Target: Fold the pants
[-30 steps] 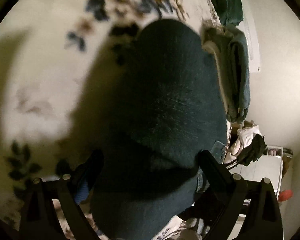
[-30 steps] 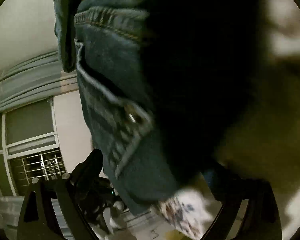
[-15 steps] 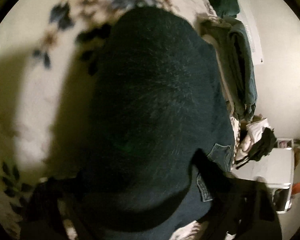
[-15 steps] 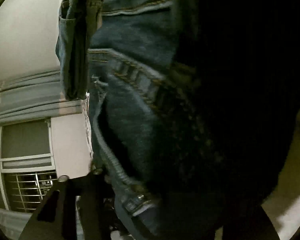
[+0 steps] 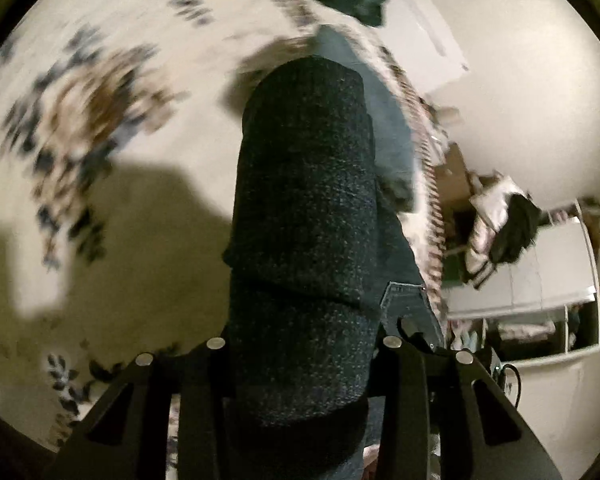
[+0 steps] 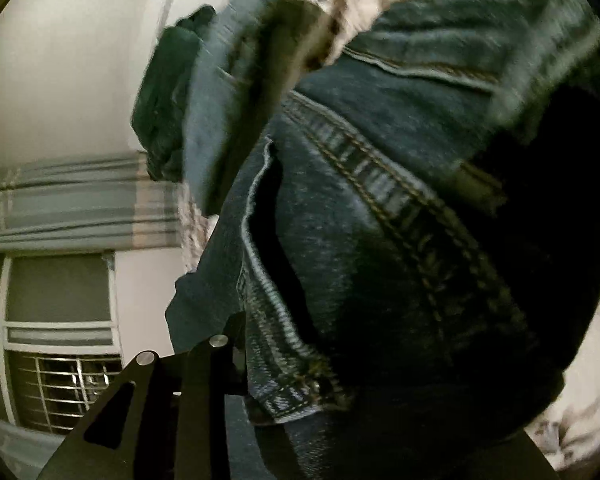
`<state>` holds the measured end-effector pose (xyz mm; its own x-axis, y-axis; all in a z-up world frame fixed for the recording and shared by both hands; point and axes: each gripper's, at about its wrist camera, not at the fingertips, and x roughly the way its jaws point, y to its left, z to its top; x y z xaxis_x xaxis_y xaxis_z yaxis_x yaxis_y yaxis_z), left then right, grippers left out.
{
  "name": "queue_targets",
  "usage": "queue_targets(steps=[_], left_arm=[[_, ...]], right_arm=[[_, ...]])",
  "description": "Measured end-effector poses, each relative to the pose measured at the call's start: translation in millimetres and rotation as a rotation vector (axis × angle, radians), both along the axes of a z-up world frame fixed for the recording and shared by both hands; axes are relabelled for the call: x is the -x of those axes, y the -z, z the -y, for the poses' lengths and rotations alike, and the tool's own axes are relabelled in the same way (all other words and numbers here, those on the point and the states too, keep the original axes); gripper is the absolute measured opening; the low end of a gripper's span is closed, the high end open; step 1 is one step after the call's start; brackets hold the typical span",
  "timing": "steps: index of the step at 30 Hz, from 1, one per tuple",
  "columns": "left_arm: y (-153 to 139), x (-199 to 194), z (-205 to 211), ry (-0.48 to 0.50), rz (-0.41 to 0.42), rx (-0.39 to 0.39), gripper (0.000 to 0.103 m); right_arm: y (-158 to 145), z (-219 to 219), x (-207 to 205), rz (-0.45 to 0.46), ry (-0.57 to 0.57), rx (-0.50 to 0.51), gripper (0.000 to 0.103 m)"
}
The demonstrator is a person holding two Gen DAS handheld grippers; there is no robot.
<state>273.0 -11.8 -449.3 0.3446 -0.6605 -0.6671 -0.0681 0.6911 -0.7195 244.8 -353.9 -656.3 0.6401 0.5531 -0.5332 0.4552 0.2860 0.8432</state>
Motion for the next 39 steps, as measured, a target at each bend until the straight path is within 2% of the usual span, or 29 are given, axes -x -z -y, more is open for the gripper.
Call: queue_targets(steps=[3, 7, 10, 13, 18, 21, 24, 29, 31, 33, 34, 39], left_arm=[[-41, -29, 20, 0.051, 0.03, 0.027, 0.034], [-89, -94, 46, 0.118, 0.074, 0.063, 0.034], [-106, -149, 59, 0.156, 0.086, 0.094, 0.034], [-106, -208, 64, 0.173, 0.075, 0.118, 0.034], [-80, -291, 62, 0.186, 0.062, 0.1, 0.034], [-57, -325, 57, 0.188, 0.044, 0.071, 0.034], [-30, -342, 51, 0.187, 0.007, 0.045, 0.034], [3, -341, 41, 0.196, -0.039, 0.021, 0.034], [7, -335, 39, 0.2, -0.042, 0.02, 0.035], [6, -331, 38, 0.198, -0.05, 0.021, 0.037], [6, -332, 38, 0.199, -0.056, 0.021, 0.039], [-9, -324, 41, 0.198, -0.055, -0.063, 0.045]], right_arm=[[-47, 25, -8, 0.05, 0.048, 0.03, 0.033], [-99, 48, -44, 0.107, 0.116, 0.076, 0.033], [-122, 62, -85, 0.137, 0.166, 0.1, 0.033], [-131, 70, -132, 0.154, 0.206, 0.123, 0.033], [-113, 69, -213, 0.159, 0.226, 0.141, 0.033], [-84, 61, -248, 0.14, 0.223, 0.142, 0.033], [-56, 48, -272, 0.103, 0.21, 0.137, 0.033], [-22, 28, -285, 0.041, 0.18, 0.138, 0.033], [-18, 21, -286, 0.035, 0.16, 0.152, 0.034], [-15, 26, -281, 0.02, 0.137, 0.145, 0.037], [-10, 44, -274, 0.01, 0.123, 0.14, 0.038], [-14, 56, -265, -0.045, 0.016, 0.205, 0.057]])
